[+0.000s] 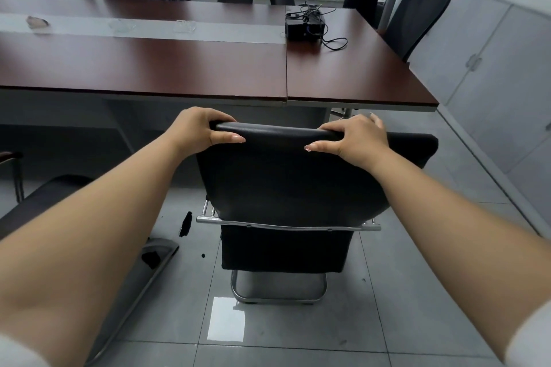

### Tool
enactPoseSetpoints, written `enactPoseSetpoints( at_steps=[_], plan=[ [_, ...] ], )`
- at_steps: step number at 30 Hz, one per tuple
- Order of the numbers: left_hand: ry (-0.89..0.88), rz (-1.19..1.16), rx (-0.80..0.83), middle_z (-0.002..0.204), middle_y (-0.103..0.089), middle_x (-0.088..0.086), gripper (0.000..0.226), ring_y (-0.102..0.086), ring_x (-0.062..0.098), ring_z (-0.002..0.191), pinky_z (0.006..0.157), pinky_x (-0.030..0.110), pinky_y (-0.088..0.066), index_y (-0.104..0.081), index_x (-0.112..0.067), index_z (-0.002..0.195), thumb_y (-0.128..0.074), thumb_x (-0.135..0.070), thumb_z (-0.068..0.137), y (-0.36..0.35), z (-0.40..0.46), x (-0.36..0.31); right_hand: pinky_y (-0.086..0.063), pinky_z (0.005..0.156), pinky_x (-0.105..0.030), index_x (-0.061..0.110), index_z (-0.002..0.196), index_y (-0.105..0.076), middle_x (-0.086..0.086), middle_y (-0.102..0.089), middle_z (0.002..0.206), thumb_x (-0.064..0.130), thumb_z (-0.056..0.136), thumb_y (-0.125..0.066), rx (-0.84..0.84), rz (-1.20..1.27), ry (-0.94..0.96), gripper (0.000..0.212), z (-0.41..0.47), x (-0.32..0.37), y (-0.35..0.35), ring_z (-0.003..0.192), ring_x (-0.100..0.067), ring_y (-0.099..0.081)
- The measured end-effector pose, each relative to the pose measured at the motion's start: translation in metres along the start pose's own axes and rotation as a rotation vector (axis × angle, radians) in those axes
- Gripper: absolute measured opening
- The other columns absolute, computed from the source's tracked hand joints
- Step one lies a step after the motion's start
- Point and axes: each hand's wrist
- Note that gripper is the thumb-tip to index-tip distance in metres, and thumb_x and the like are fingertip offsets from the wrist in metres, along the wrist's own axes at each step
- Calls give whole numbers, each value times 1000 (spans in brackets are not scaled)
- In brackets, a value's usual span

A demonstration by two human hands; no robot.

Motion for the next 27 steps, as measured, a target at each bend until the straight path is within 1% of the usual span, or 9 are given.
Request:
enactPoseSetpoints(
  at_steps=[4,6,9,11,14,18,20,24,27],
  plan=[
    [-18,14,15,111,-65,5,49,-50,10,95,82,22,-37,-65,-12,116,-73,-34,74,2,4,1,-7,115,-45,31,120,-61,2,-61,125,67,73,-56,-10,16,-22,59,1,1,1,130,-20,-40],
    [-18,16,23,110,-65,5,49,-50,10,94,82,23,-38,-65,-13,116,-73,-34,73,4,8,2,-15,113,-42,32,120,-61,2,-62,121,67,72,-57,-16,9,-26,60,4,1,2,125,-20,-44],
    [-24,28,43,109,-65,3,50,-51,9,95,83,22,-38,-64,-14,117,-74,-36,73,6,13,2,-33,99,-37,33,118,-63,1,-66,110,70,69,-56,-37,-24,-5,62,7,0,2,110,-20,-52],
    [-28,31,67,106,-64,1,52,-51,9,96,83,22,-37,-63,-14,118,-73,-37,72,7,15,2,-37,92,-34,33,117,-63,0,-66,106,70,68,-56,-49,-35,12,62,7,-1,0,104,-19,-55],
    [-57,94,151,102,-60,-4,55,-52,12,97,82,22,-36,-62,-16,120,-71,-42,73,10,16,5,-33,86,-29,34,118,-62,-1,-63,101,69,70,-56,-82,-76,38,60,1,-2,-3,100,-19,-53],
    [-90,200,226,110,-61,0,60,-51,12,97,84,23,-37,-59,-16,122,-70,-46,71,13,18,3,-32,86,-29,33,117,-62,0,-65,103,68,72,-55,-119,-108,79,57,-6,-1,-6,102,-19,-53],
    [-96,205,258,107,-61,-2,62,-52,11,95,85,23,-39,-60,-14,118,-70,-49,68,14,16,-4,-33,87,-30,31,118,-62,2,-66,107,66,74,-55,-111,-101,105,56,-11,0,-7,103,-18,-54],
    [-193,67,317,104,-65,-4,67,-59,9,93,85,21,-47,-64,-18,111,-62,-58,57,5,15,-45,-34,88,-25,22,122,-60,3,-63,118,51,77,-65,-74,68,131,54,-17,-6,2,109,-15,-53],
    [-266,55,327,110,-65,-1,66,-60,12,99,86,21,-46,-60,-18,117,-63,-56,63,-15,15,-78,-37,89,-23,19,121,-61,1,-60,122,45,75,-70,-38,177,105,54,-20,-19,17,114,-15,-51]
  ],
)
Point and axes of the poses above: each hand's wrist, its own z-axis towards the middle knuckle, its own y-axis out of the back of the hand, x = y × z
